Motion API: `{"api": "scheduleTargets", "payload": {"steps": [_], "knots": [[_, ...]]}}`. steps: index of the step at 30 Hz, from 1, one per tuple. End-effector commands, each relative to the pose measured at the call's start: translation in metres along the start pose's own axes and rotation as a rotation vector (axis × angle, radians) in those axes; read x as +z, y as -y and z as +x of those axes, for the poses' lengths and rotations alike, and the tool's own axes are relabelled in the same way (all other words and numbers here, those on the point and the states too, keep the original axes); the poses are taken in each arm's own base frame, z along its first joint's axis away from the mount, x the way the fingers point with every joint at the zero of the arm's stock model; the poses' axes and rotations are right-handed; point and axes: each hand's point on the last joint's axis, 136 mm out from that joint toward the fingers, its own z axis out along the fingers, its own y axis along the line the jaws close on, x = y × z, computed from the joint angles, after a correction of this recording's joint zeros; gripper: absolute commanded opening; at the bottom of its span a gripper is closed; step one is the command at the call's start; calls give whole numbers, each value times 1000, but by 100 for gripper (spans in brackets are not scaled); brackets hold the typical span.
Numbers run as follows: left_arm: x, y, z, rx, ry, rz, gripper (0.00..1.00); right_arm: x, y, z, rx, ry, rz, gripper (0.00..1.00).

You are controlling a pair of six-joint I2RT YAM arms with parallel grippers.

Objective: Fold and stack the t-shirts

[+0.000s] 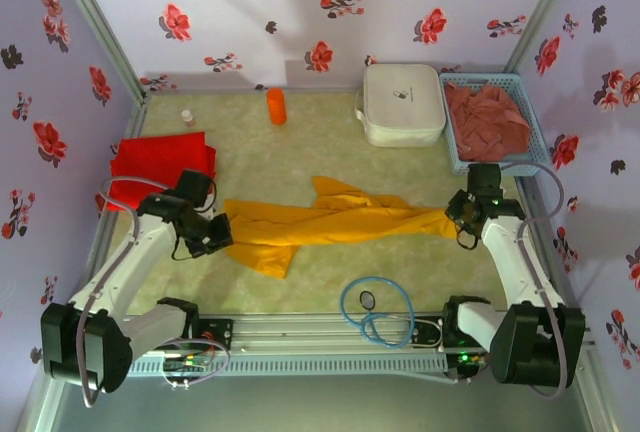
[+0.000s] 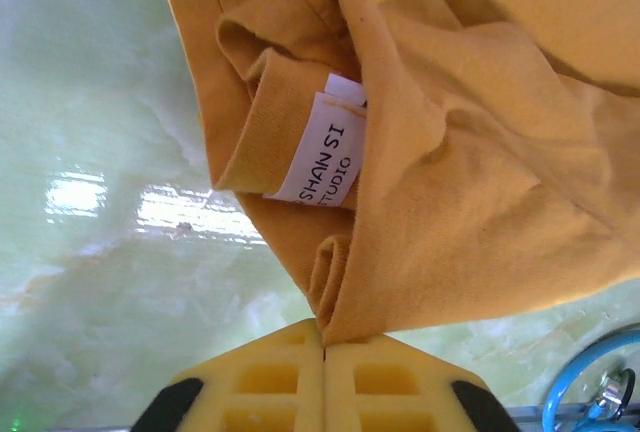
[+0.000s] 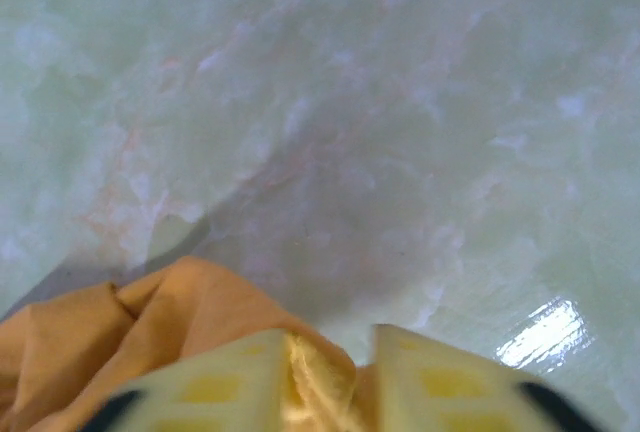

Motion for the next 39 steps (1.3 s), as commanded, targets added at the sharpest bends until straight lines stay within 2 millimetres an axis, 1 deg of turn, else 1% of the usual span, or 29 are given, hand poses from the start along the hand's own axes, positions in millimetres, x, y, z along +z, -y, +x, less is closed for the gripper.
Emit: {"api": "scheduleTargets", "payload": {"steps": [1, 2, 3, 4, 5, 6, 9, 12, 16, 17, 19, 20, 22, 25, 27, 29, 33, 36, 37, 39], "knots": [[5, -6, 16, -32, -68, -24, 24, -9, -20, -6, -67, 36, -89, 62], [5, -6, 17, -28, -74, -28, 28, -12, -28, -7, -93, 39, -109, 69], [5, -5, 17, -26, -77, -29, 33, -15, -39, -8, -129, 43, -136, 70], [4, -6, 15, -28, -71, -34, 41, -18, -52, -7, -172, 48, -167, 74], [3, -5, 13, -29, -62, -34, 45, -20, -66, -7, -209, 51, -209, 77], [2, -3, 10, -28, -53, -29, 48, -22, -84, -3, -263, 41, -263, 78], [2, 1, 4, -33, -25, -10, 50, -23, -135, 7, -410, -1, -374, 79], [5, 4, -1, -31, -19, -6, 51, -19, -181, 19, -543, -27, -429, 80], [11, -2, 3, -56, -21, -17, 51, -15, -240, 35, -686, -42, -495, 77], [14, -4, 5, -66, -23, -18, 51, -11, -254, 41, -711, -57, -514, 76], [18, -7, 11, -85, -30, -22, 51, -1, -275, 50, -750, -83, -514, 74], [20, -9, 13, -91, -34, -27, 51, 7, -283, 58, -777, -109, -514, 73], [24, -13, 18, -103, -39, -37, 51, 24, -296, 71, -829, -144, -481, 70], [26, -14, 22, -111, -32, -30, 51, 52, -307, 89, -903, -166, -421, 64], [28, -16, 24, -117, -32, -32, 51, 69, -308, 99, -926, -193, -389, 62], [27, -15, 24, -114, -26, -31, 51, 80, -309, 109, -949, -219, -370, 60], [27, -16, 24, -115, -30, -37, 51, 91, -312, 127, -999, -244, -369, 60], [29, -16, 23, -112, -39, -45, 51, 93, -319, 140, -1046, -261, -370, 60], [29, -12, 18, -106, -22, -30, 51, 94, -322, 144, -1062, -261, -371, 60], [28, -9, 15, -100, -7, -18, 51, 98, -326, 149, -1085, -251, -360, 60]]}}
